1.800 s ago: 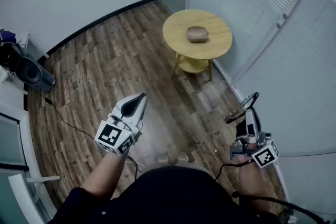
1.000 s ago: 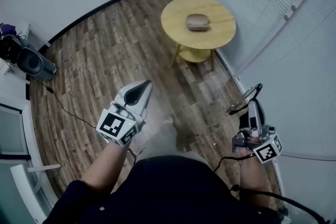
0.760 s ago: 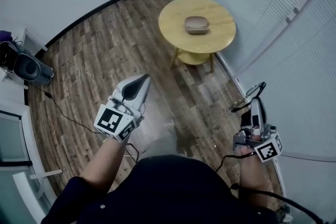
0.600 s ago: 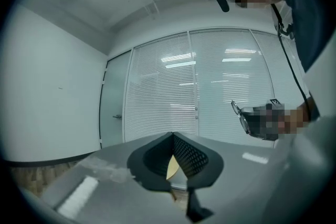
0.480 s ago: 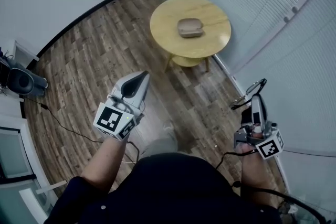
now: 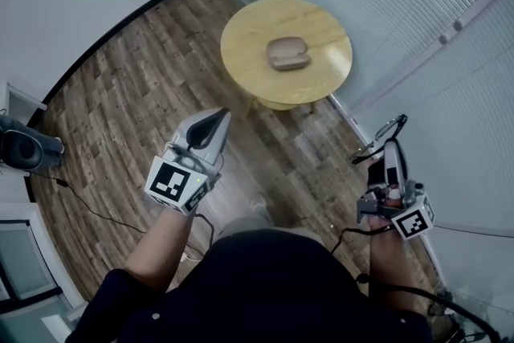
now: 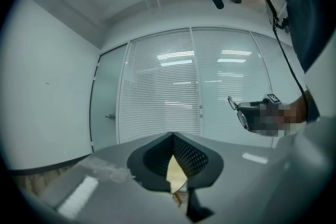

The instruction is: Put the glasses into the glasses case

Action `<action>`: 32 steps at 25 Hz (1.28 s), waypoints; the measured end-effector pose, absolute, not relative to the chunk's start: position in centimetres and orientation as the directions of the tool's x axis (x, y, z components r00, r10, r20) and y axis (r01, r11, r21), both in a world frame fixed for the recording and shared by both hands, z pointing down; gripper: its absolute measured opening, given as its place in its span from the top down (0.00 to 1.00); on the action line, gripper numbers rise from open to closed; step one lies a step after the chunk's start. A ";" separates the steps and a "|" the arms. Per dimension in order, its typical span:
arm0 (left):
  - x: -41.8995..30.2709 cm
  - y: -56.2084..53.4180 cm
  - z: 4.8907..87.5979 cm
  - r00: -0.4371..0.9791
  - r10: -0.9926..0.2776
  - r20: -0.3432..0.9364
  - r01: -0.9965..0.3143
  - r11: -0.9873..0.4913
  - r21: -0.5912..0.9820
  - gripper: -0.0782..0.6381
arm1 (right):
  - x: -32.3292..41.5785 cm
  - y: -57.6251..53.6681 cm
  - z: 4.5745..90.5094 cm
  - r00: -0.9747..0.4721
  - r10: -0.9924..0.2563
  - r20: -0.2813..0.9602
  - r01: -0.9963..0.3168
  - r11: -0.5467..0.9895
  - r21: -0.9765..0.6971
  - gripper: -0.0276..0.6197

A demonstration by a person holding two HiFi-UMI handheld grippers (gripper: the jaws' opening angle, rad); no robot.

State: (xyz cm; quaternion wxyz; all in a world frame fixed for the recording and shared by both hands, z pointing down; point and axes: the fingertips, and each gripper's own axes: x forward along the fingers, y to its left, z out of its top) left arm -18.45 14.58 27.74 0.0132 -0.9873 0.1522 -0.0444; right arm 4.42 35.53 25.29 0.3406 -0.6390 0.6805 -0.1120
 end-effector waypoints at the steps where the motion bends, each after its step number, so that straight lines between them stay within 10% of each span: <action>1: -18.1 14.0 27.7 0.953 -0.291 0.085 -0.287 -0.956 -0.057 0.89 | 4.4 34.8 25.2 0.052 -0.946 -0.319 -0.799 0.152 -0.582 0.91; 32: -2.8 -6.2 28.2 0.909 -0.394 0.136 -0.388 -0.919 -0.073 0.89 | 21.5 10.7 29.4 -0.091 -0.950 -0.297 -0.708 0.272 -0.652 0.91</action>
